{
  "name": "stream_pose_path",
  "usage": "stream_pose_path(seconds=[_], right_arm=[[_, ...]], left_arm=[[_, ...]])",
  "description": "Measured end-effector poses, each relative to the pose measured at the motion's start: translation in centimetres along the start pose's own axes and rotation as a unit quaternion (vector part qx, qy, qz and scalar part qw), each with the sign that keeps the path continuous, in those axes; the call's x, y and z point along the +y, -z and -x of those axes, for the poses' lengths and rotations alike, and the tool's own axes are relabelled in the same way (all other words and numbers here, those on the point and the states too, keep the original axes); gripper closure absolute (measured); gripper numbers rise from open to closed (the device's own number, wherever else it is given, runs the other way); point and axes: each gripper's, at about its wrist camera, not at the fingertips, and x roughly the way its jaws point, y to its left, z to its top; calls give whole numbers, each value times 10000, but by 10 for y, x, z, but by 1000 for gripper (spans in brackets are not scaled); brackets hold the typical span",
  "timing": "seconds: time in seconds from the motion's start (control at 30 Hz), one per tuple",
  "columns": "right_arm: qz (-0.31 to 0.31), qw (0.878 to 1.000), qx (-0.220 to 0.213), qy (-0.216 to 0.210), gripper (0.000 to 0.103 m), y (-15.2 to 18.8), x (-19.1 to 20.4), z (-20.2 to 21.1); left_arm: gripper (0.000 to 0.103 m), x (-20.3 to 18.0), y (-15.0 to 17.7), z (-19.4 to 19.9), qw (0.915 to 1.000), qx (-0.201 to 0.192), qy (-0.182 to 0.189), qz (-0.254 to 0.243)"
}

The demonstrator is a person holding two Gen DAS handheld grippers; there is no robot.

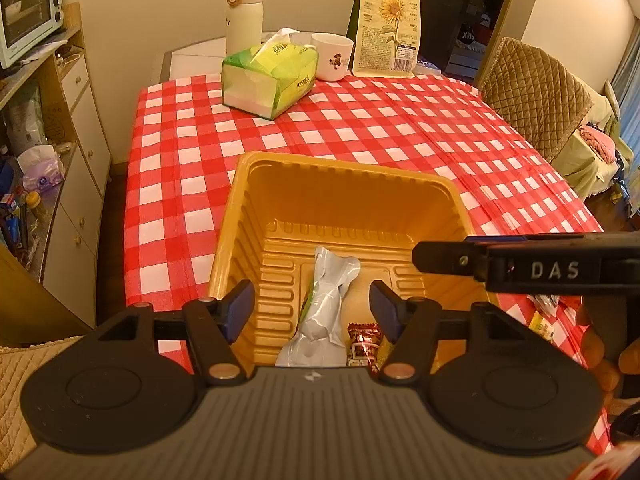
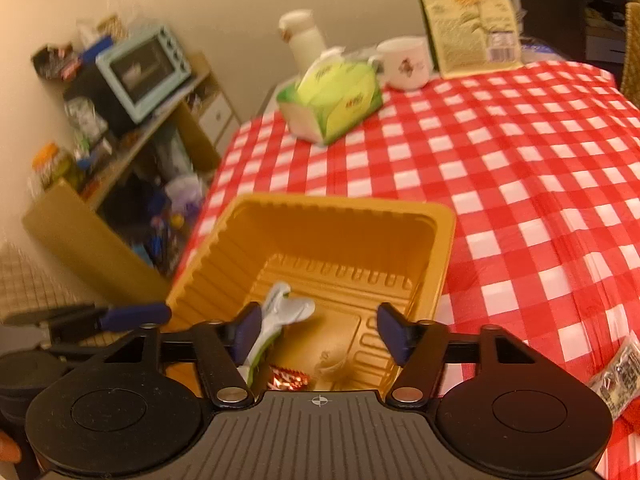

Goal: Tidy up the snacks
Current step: 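Open the left gripper while the right opens, dropping both snacks into the tray, then move both open tools from the tray back toward the remaining snacks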

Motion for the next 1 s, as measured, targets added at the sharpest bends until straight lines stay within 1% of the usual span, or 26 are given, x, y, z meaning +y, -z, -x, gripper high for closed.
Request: stream_pose_path(seconds=[0.07, 0.13, 0.2, 0.37, 0.63, 1.0], right_arm=[[-49, 10000, 42, -49, 37, 1, -2, 3], [-129, 9999, 49, -89, 32, 3, -4, 8], [-162, 9998, 28, -86, 29, 6, -5, 14], [-47, 9999, 22, -132, 25, 13, -4, 28], [175, 9996, -2, -237, 21, 30, 1, 56], [459, 9984, 65, -335, 20, 65, -3, 96]], left_arm=[[34, 0, 2, 4, 10000, -9, -34, 31], [33, 0, 3, 9, 10000, -27, -50, 37], [31, 0, 5, 14, 10000, -45, -69, 51], [28, 0, 11, 28, 9998, -99, -113, 116], [26, -10, 28, 57, 9996, -155, -114, 215], [26, -42, 59, 92, 9995, -143, -99, 262]])
